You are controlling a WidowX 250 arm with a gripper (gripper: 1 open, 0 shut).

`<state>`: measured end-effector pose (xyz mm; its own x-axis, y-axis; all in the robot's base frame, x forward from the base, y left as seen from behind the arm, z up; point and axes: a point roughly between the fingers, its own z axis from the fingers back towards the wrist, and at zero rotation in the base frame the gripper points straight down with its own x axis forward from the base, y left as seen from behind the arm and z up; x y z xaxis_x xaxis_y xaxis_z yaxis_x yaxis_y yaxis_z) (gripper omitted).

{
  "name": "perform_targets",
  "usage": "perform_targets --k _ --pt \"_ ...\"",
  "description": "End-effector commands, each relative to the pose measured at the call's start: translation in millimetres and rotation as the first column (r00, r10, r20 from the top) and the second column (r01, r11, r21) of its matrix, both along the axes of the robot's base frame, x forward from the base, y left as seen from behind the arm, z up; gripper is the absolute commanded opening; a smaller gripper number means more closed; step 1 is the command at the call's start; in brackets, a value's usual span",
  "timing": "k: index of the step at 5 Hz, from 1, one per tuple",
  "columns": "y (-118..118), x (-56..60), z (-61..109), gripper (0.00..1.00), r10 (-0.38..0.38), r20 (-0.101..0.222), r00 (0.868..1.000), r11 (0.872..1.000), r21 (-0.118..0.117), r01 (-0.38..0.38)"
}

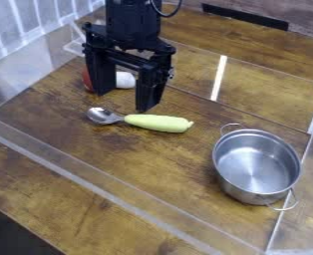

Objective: Move the green spoon to the left

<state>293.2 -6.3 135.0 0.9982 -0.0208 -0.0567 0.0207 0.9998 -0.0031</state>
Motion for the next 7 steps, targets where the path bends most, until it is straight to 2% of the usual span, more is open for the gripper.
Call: perform_targets --k 1,2,3,4,5,7 --pt "1 7.4 -7.3 1.00 -0.152 -0.015 0.988 0.988 0.002 0.152" --pt "0 17.6 -17.0 1.00 -0.355 -0.028 0.934 0.935 0.012 0.356" --pt "-11 27.4 -34.0 1.00 -0.522 -0.041 0.852 0.852 0.011 0.523" --pt "-20 38.3 -51.8 1.00 -0.697 -0.062 0.714 0.715 0.007 0.699" --pt "-8 46.8 -53.6 1.00 -0.712 -0.061 0.700 0.701 0.011 0.713" --pt "12 59.7 -56.8 1.00 -0.681 -0.062 0.730 0.731 0.012 0.682"
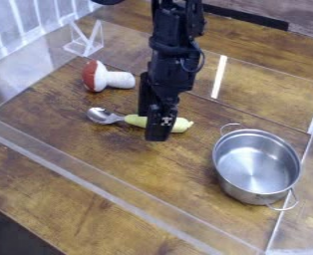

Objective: Move the green spoon to the left

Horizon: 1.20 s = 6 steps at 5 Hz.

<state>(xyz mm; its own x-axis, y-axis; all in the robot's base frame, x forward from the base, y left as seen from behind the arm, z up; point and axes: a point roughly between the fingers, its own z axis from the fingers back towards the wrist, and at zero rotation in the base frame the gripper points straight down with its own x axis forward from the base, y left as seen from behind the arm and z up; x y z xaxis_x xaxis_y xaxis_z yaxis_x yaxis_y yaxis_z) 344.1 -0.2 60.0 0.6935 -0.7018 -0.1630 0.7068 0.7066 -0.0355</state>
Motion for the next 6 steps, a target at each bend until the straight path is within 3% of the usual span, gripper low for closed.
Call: perform_targets --k 1,2,4,6 --pt "20 10.0 15.4 0.00 0.029 0.060 0.998 1.000 -0.006 -0.029" --pt "32 11.5 13.7 0.00 0.049 0.062 0.997 0.999 -0.012 -0.048" --pt "20 18.5 23.4 0.00 0.129 0.099 0.987 0.992 -0.027 -0.127" --pt "14 20.8 10.0 0.00 0.074 0.129 0.989 0.997 -0.043 -0.069"
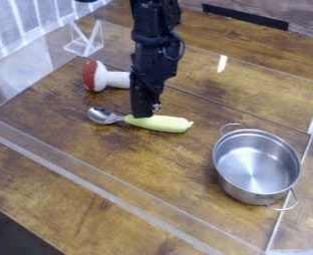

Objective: Move the green spoon to the left

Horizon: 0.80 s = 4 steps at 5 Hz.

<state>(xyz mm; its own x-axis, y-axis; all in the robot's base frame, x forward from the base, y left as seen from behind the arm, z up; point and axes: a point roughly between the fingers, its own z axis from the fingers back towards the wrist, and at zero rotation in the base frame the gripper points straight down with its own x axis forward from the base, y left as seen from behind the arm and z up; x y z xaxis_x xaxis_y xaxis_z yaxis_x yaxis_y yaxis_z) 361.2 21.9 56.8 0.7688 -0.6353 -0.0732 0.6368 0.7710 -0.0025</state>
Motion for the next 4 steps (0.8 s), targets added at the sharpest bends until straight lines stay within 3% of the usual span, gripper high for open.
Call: perform_targets --k 1,2,4 --pt "-14 7.9 7.5 0.00 -0.009 0.057 0.998 1.000 -0.003 0.010" --pt "-18 13.9 1.6 0.00 0.005 0.068 0.998 1.000 -0.007 -0.004" --pt "-17 32.1 12.7 0.00 0.011 0.071 0.997 1.000 -0.028 -0.009"
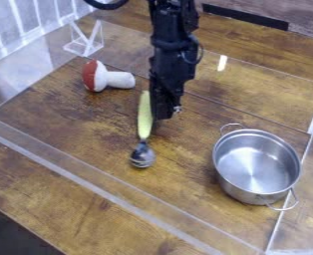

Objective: Move the green spoon to the left

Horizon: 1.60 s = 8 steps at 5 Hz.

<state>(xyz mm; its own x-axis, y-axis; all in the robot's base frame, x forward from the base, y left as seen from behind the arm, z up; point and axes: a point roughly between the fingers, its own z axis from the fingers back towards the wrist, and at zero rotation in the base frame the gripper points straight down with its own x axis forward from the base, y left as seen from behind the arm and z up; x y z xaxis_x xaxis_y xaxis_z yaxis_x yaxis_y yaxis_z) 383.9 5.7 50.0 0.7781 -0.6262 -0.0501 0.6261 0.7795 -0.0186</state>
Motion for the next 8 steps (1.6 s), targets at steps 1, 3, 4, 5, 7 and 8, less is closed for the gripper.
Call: perform_targets --k 1,3,4,5,7,8 --pt "-2 16.0 20.0 0.00 -0.006 0.047 0.999 1.000 -0.010 0.006" --pt "24 9.5 48.6 0.00 -0.037 0.041 0.998 0.999 -0.013 0.037" --pt "42 0.8 47.2 1.00 0.002 0.044 0.999 1.000 -0.025 -0.001" --pt "48 -7.1 47.9 1.00 0.014 0.048 0.999 0.999 -0.036 -0.012" --pt "61 -18.7 44.0 1.00 0.028 0.047 0.998 0.999 -0.048 -0.026" --pt "66 -22.6 38.7 1.00 0.054 0.043 0.998 0.997 -0.057 -0.052"
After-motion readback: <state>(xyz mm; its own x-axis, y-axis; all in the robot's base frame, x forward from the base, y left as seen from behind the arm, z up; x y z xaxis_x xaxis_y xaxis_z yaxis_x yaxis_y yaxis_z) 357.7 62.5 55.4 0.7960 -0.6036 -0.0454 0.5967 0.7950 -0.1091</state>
